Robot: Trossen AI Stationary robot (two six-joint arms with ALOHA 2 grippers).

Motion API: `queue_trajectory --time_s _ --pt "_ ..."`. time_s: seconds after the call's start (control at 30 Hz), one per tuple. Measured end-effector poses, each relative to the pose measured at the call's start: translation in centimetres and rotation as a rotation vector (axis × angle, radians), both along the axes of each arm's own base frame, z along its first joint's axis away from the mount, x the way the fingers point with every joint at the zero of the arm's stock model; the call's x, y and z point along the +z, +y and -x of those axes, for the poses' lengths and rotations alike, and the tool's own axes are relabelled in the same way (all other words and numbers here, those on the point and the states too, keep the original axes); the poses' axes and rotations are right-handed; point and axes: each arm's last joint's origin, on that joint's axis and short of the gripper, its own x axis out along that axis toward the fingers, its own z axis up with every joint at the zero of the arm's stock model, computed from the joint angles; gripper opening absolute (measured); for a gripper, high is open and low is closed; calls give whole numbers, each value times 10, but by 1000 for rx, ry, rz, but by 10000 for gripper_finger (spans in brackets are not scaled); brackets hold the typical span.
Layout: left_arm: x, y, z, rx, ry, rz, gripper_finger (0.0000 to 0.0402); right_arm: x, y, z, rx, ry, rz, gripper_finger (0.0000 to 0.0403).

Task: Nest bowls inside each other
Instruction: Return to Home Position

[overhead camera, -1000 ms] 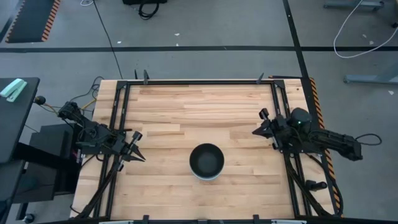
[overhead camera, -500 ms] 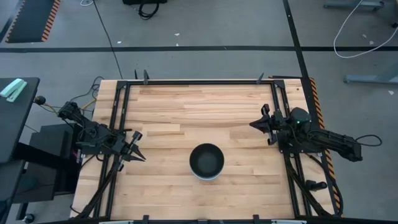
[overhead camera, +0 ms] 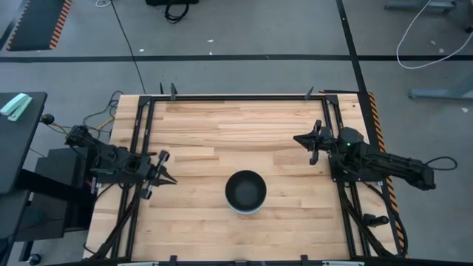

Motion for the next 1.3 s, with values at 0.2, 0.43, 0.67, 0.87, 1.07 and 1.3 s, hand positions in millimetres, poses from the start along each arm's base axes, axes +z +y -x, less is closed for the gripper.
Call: queue_trajectory --time_s 0.2,0.43,0.67,0.87,1.07,1.3 --pt "0 3 -1 31 1 4 38 0 0 0 1 6 5 18" --pt "0 3 -1 33 -3 -9 38 3 0 0 1 -26 18 18" --pt "0 6 -2 67 1 6 29 5 0 0 1 -40 26 18" --pt "-2 11 -6 125 31 40 31 5 0 0 1 -38 32 18" --pt "-5 15 -10 183 80 37 39 4 0 0 1 -35 41 18" --pt "-6 18 -11 217 84 31 36 3 0 -1 8 -20 27 18"
